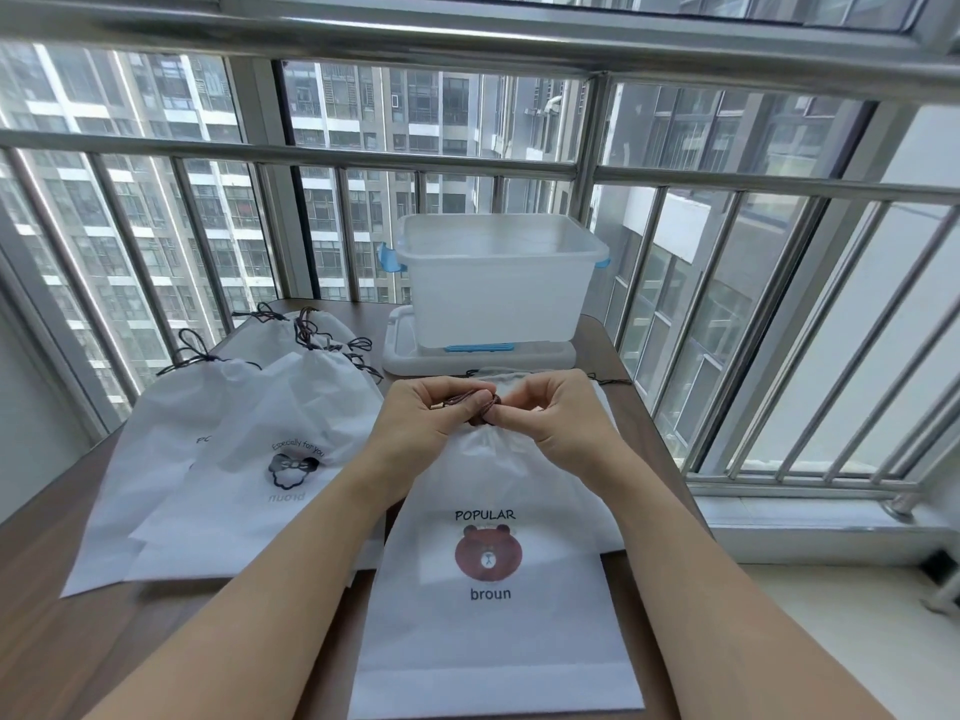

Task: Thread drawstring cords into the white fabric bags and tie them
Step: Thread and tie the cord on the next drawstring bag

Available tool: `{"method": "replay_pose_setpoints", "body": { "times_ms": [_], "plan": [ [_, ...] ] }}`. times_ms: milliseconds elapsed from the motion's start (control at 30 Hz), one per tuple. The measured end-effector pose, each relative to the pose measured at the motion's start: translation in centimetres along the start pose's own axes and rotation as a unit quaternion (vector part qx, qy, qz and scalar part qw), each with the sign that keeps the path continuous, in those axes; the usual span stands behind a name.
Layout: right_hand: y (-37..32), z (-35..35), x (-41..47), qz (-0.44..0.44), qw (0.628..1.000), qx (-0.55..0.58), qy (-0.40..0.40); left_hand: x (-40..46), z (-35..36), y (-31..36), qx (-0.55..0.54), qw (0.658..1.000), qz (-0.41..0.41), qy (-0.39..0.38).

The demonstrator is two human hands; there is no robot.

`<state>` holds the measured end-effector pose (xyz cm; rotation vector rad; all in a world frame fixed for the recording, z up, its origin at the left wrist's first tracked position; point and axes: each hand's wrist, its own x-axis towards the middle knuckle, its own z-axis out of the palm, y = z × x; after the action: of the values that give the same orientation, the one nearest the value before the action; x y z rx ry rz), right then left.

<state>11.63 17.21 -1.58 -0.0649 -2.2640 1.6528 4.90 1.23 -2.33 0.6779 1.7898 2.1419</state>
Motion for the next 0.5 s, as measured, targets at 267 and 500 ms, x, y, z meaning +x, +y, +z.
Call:
{"method": "replay_pose_setpoints", "body": {
  "times_ms": [267, 500],
  "plan": [
    [0.9, 0.6, 0.4, -0.054, 0.992, -0.097, 0.051, -0.1, 0.3, -0.2, 0.107, 0.991, 0.079, -0.014],
    [0.9, -0.8, 0.3, 0.039, 0.995, 0.059, -0.077, -0.2, 0.5, 0.0, 0.072, 0.994, 0.081, -0.018]
  ]
}}
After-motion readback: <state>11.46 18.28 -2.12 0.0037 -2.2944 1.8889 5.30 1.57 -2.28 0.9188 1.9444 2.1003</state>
